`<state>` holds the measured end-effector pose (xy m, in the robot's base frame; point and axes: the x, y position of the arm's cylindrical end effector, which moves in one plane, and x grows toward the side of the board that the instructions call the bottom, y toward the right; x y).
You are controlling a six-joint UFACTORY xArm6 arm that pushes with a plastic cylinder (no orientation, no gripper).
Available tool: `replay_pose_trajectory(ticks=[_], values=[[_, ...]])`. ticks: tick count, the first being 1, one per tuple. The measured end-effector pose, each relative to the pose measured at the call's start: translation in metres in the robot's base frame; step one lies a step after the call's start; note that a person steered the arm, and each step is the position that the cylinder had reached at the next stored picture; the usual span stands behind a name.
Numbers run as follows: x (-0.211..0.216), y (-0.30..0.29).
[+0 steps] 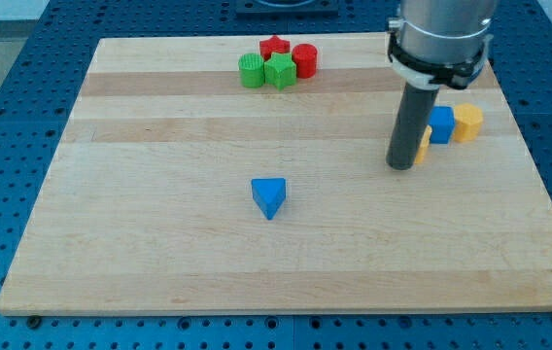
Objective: Slide the blue triangle up and right
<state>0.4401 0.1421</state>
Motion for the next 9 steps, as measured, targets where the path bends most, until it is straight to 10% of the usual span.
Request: replay_pose_trajectory(ticks=[3, 9], values=[[0.011, -0.019], [0.031, -0.26]])
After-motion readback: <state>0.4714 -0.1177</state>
